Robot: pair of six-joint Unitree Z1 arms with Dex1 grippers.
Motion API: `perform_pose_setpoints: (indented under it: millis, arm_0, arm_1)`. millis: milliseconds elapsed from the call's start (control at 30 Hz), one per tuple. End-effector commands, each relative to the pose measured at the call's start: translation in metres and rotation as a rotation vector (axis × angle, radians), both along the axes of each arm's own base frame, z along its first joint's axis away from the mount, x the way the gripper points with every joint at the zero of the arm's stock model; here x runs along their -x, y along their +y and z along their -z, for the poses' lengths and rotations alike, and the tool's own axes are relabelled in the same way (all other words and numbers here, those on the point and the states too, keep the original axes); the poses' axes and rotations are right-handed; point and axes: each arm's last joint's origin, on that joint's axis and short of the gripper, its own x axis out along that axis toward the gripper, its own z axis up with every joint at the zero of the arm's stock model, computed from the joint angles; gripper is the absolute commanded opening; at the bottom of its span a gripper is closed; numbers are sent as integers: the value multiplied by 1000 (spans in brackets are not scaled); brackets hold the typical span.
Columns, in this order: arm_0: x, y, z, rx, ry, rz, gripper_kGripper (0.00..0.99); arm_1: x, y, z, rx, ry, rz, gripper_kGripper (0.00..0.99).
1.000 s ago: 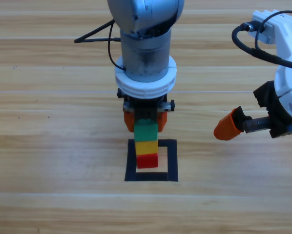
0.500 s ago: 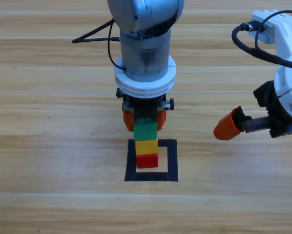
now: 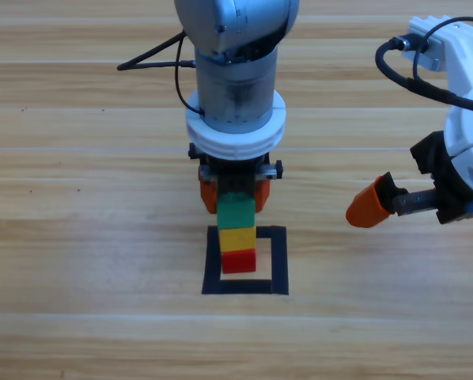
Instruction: Stack the blocks in the rectangular block: red at the bottom, yellow in the middle, green on top
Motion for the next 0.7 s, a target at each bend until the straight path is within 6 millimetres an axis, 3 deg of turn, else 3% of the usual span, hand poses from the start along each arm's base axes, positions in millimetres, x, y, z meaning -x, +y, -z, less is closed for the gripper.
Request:
perform_pose_setpoints:
  millis: [33,67,100,133,167,533,700]
  arm_0:
    - [6,-12,9,-22,-1,21,97]
    - [7,-12,7,-17,-7,24,324]
    - [8,-13,5,-12,-11,24,655]
    - [9,-13,4,-10,-13,26,899]
    - [9,-13,4,-10,-13,24,985]
    - [11,-9,-5,-9,-32,28,990]
    - [18,2,-40,35,-103,38,990]
  arm_1:
    - [-4,-8,2,-3,-2,26,980]
    - [-4,-8,2,-2,-3,27,980]
    - [-4,-8,2,-3,-2,26,980]
    - [-4,-8,2,-3,-2,26,980]
    - [-4,-8,2,-2,-3,27,980]
    - [-4,-8,3,-4,-1,26,980]
    - [-4,-8,2,-4,-3,26,980]
